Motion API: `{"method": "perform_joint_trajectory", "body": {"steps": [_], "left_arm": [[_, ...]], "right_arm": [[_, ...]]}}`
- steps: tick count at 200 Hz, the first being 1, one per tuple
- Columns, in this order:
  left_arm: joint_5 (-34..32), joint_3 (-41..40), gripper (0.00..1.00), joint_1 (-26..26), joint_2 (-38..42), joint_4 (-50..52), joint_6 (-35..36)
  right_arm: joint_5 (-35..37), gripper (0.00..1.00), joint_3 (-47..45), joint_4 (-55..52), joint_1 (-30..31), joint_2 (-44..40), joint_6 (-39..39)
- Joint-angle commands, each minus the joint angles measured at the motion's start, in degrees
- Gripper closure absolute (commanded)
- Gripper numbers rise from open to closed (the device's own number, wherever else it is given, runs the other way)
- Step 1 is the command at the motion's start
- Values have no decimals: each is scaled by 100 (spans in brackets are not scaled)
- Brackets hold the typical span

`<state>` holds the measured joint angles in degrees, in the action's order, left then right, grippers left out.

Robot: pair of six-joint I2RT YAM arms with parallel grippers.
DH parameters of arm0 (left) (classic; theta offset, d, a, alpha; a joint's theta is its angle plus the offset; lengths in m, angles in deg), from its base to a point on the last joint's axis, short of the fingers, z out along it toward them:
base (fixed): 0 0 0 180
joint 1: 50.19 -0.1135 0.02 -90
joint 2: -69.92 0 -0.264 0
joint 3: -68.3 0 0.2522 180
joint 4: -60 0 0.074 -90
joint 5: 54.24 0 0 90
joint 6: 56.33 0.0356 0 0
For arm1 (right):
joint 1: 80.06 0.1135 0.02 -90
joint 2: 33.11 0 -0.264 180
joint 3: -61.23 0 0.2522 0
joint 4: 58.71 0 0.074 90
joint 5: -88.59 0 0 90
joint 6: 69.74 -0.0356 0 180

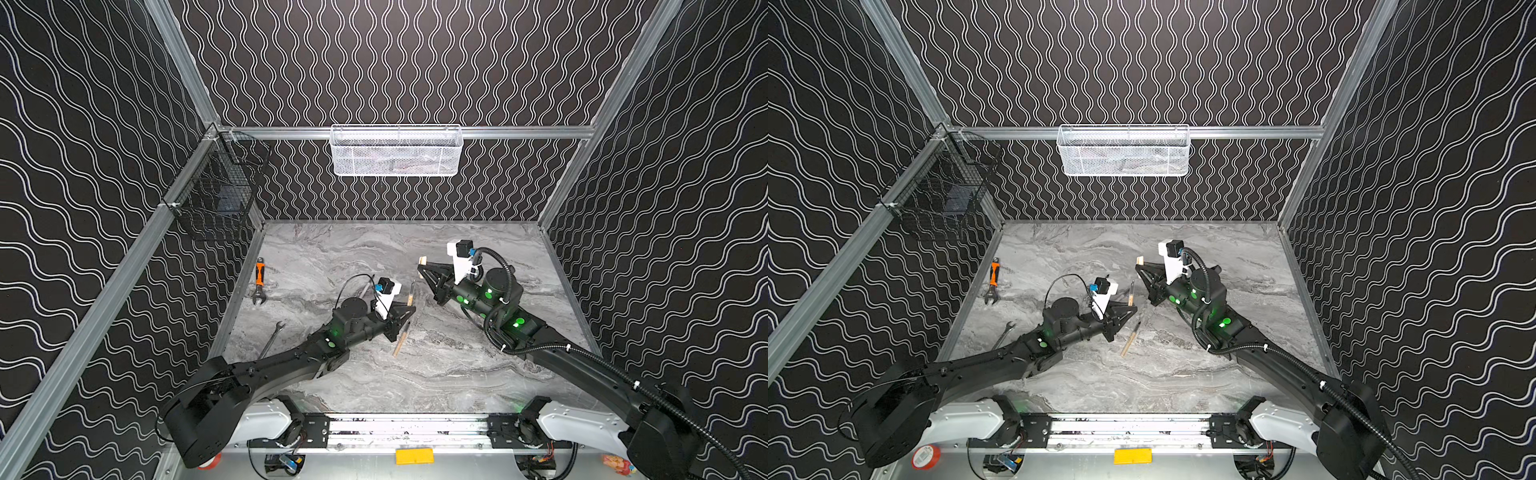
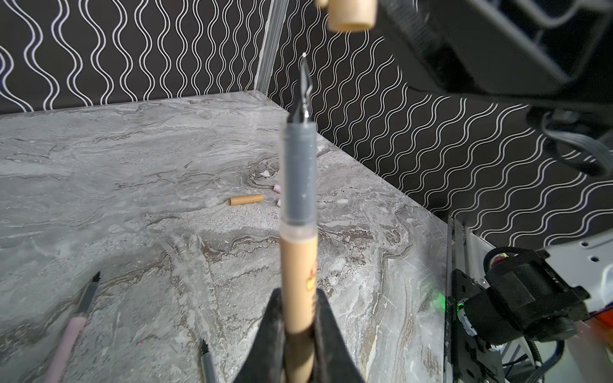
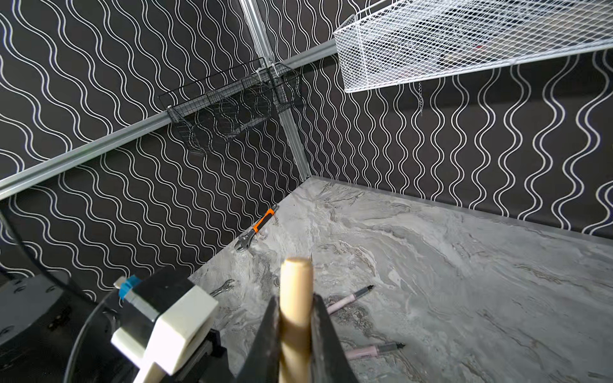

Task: Insert pens into pen caps
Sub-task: Put on the pen cap to the pen.

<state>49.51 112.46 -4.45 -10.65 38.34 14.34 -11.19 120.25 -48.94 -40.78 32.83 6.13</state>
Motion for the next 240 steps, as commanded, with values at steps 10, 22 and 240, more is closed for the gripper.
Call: {"method": "perform_joint_trajectory", "body": {"steps": [10, 22, 240], "left_arm": [[65, 38, 92, 15, -51, -150, -51], [57, 38, 92, 15, -44, -167, -43], [-167, 55, 93, 29, 86, -233, -35]], "right_arm": [[-52, 84, 80, 322, 87, 67, -46], [-43, 84, 76, 317, 83, 68, -50], [-191, 86, -162, 572, 160, 322, -358]]}}
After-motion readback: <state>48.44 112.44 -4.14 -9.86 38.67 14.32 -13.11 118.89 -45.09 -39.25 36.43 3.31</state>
